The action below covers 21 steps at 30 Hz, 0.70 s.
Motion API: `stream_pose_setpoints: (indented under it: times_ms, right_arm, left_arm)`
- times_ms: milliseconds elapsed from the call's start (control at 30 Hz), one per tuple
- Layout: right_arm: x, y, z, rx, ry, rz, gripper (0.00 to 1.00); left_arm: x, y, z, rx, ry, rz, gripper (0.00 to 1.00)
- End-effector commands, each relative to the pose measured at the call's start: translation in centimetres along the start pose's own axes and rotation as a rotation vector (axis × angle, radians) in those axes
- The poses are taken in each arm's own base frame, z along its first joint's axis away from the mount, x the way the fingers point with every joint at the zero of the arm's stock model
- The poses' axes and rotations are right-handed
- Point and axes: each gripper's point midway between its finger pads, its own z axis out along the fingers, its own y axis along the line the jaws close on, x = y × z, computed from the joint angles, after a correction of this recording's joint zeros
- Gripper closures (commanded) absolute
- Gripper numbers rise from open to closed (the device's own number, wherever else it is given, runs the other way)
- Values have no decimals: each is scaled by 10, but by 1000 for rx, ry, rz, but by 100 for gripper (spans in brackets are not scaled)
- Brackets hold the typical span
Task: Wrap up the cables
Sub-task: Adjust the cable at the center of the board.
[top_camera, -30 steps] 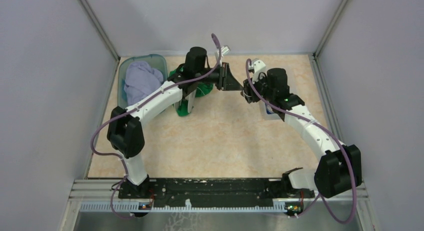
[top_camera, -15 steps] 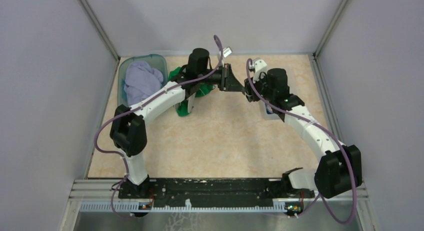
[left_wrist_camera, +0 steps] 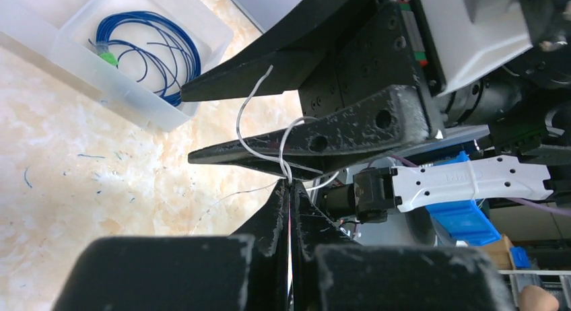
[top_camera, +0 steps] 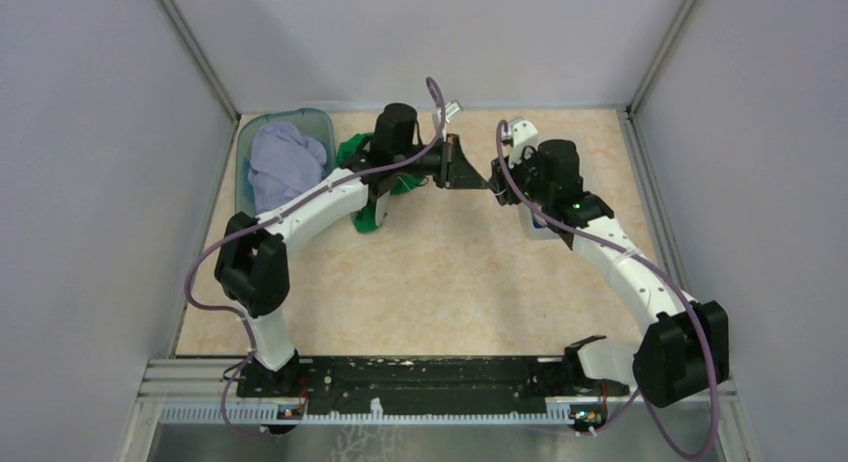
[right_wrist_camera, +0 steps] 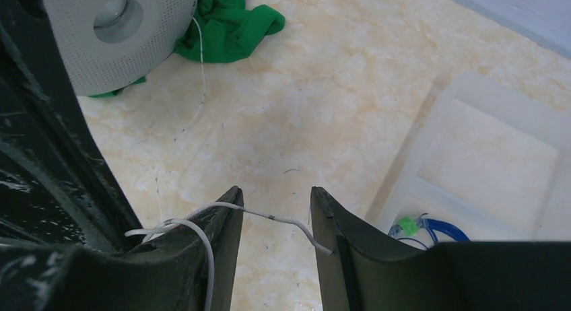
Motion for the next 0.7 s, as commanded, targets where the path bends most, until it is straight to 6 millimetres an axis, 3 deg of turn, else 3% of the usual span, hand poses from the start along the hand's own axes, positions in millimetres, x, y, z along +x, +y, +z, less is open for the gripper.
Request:
stream_pose_setpoints:
  times_ms: [0, 667]
  right_arm:
    - [-25, -13, -16, 50, -82, -38, 58]
    - [-11, -51, -29, 192, -26, -60, 57]
  left_arm:
    - [-17, -7, -16, -35, -62, 98, 100]
    - [-34, 5, -43, -135, -117, 167, 100]
